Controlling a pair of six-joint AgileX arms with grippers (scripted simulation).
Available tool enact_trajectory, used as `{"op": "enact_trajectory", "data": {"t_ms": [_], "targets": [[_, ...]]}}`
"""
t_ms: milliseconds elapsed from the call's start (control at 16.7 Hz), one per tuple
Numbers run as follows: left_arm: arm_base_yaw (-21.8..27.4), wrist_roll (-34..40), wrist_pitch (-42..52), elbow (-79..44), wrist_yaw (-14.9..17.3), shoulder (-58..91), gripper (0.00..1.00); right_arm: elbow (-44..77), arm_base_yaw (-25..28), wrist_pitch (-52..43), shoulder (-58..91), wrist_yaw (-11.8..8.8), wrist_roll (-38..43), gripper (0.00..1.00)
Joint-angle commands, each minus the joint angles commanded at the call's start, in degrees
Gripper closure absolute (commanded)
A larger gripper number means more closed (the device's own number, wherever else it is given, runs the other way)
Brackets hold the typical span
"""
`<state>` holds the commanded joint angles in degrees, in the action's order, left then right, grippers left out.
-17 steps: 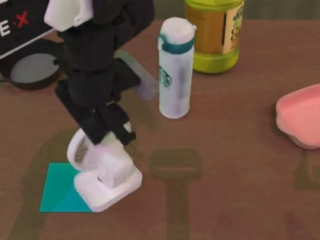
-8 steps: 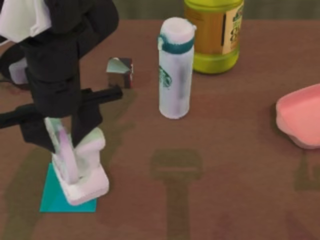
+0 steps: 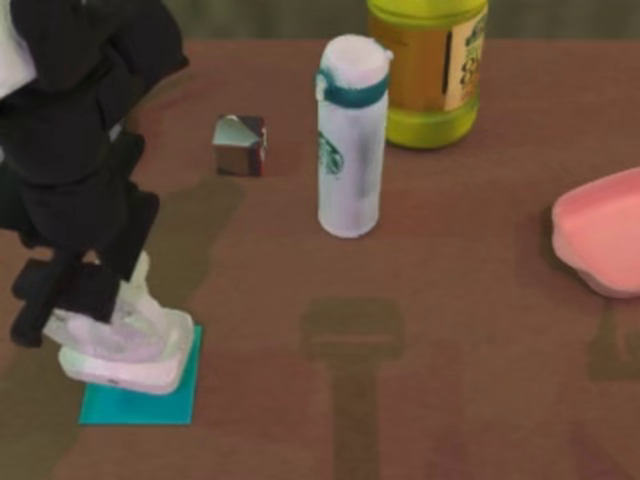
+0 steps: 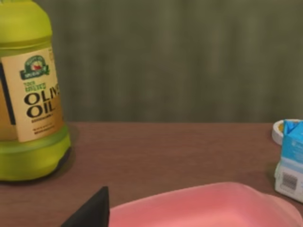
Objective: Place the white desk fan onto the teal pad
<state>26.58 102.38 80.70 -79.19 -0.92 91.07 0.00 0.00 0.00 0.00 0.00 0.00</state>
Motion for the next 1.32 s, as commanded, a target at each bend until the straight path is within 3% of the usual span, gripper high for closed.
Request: {"op": "enact_trajectory", "data": {"t_ms": [300, 660, 1260, 1320], "targets": [[-0.98, 10.23, -2.08, 2.1, 1.16, -1.84, 1.0, 0.0, 0.0, 0.0, 0.0, 0.0, 0.0, 0.0], [-0.76, 10.25, -2.23, 2.2, 1.13, -1.65, 1.0, 0.0, 0.0, 0.0, 0.0, 0.0, 0.0, 0.0], [-1.71, 9.72, -10.03, 9.33, 1.18, -1.15, 1.0, 0.0, 0.0, 0.0, 0.0, 0.0, 0.0, 0.0], [-1.71, 9.72, -10.03, 9.33, 1.18, -1.15, 0.92, 0.0, 0.0, 0.0, 0.0, 0.0, 0.0, 0.0]]}}
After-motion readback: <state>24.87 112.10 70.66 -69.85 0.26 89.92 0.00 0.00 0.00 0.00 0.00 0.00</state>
